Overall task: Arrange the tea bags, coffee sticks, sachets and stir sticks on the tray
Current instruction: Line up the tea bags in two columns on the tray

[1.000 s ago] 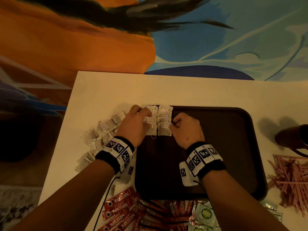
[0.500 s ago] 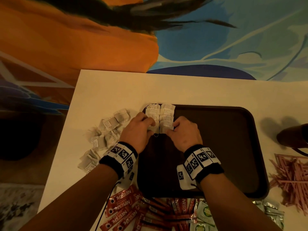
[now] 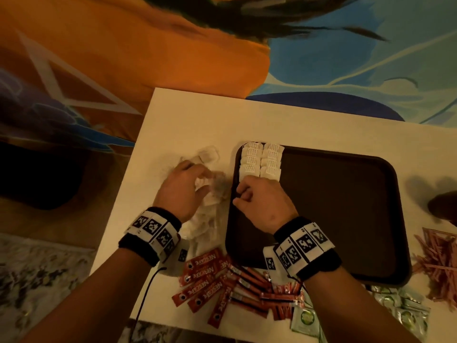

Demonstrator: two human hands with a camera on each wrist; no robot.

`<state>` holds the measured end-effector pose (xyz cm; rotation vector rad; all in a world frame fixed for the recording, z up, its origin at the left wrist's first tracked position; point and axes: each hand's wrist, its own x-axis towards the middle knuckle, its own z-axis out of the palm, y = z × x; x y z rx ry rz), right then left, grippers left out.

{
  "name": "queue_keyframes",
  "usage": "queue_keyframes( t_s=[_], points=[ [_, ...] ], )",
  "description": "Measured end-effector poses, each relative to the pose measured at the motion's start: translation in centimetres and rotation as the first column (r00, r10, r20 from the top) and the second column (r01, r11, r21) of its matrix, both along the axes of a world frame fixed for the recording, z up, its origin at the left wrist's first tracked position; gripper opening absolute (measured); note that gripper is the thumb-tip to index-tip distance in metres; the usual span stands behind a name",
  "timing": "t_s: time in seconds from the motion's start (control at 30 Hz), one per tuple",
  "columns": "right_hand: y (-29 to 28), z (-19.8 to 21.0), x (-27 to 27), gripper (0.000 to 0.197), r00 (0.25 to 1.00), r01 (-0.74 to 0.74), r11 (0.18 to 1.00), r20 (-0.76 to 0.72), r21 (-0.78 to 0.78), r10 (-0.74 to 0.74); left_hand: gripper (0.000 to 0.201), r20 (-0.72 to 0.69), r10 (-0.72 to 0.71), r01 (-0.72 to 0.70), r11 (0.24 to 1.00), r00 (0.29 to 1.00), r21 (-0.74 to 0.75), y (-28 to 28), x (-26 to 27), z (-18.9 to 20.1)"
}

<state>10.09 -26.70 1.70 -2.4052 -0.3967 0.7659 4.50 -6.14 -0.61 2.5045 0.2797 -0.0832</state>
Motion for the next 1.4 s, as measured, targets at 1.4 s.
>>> queue_keyframes(
  t_s=[1.4],
  points=[
    [9.5,-4.0,-10.9,0.031,0.874,-0.410,0.871,0.159,-0.271,0.460,0.033,-0.430,0.156,-0.195,0.980,0.889,-0.048,5.2,-11.5,-1.2]
  ],
)
